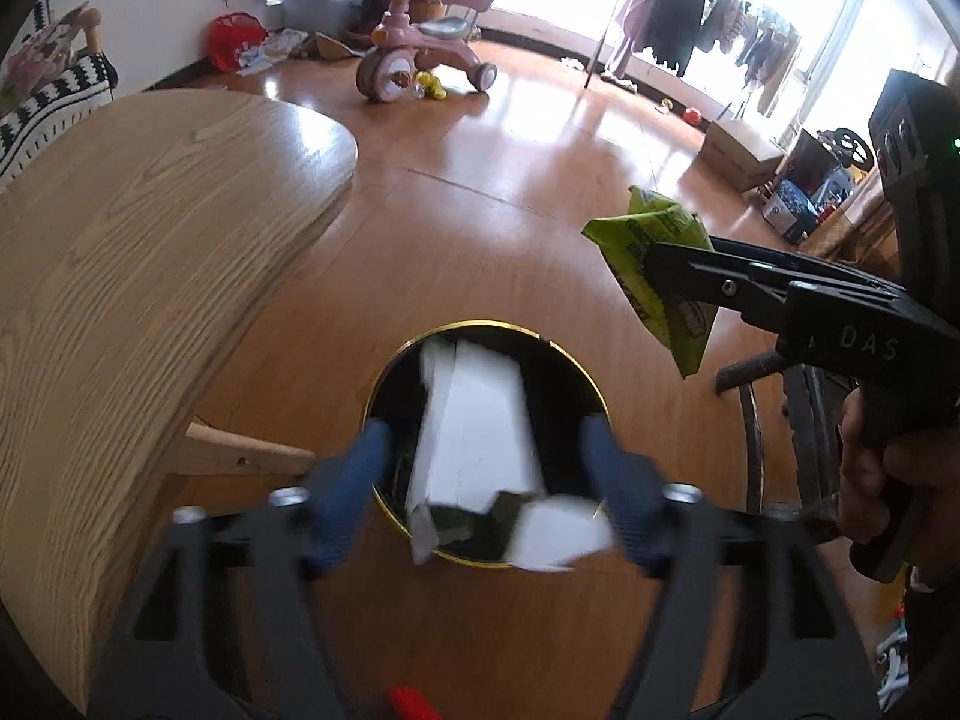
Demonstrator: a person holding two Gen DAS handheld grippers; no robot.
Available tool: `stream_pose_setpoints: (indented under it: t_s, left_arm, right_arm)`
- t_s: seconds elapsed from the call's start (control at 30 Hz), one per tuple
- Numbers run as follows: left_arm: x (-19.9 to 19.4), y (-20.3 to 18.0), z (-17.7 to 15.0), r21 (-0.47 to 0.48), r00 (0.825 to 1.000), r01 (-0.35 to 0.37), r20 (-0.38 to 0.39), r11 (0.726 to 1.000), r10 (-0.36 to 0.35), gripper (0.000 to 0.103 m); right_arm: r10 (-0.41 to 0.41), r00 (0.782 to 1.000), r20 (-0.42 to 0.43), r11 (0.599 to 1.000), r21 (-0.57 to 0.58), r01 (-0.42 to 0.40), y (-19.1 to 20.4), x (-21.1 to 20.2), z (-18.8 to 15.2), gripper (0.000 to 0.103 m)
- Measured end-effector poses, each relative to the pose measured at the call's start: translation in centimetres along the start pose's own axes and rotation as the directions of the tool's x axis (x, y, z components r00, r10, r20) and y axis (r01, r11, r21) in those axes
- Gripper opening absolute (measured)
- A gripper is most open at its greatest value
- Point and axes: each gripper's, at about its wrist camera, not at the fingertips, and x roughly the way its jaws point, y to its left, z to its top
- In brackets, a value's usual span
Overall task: Collect trash
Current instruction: 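Carry both items over the black bin and open both tools to drop them, then bring both tools back to the trash pile on the table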
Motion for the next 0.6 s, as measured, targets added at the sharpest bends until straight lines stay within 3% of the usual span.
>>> stream_pose_setpoints:
  t_s: [0.33, 0.5, 0.6]
  left_arm:
    - [-2.1, 2.3, 0.2, -0.043, 0.999, -0.022, 0.022, 0.999, 0.023, 0.082]
    - [-8.6, 7.1, -1.2, -0.109, 0.989, -0.095, 0.102, 0.989, 0.106, 0.087]
    - [-13.8, 11.4, -2.9, -0.202, 0.973, -0.151, 0.142, 0.968, 0.181, 0.087]
  right_arm:
    - [0.009, 1.0, 0.015, 1.0, -0.023, -0.009, 1.8, -0.3, 0.8, 0.075]
    - [0.064, 0.998, 0.024, 0.994, -0.09, -0.061, 6.9, 0.0, 1.8, 0.078]
    - [0.135, 0.991, 0.027, 0.982, -0.137, -0.13, 11.8, 0.4, 2.5, 0.079]
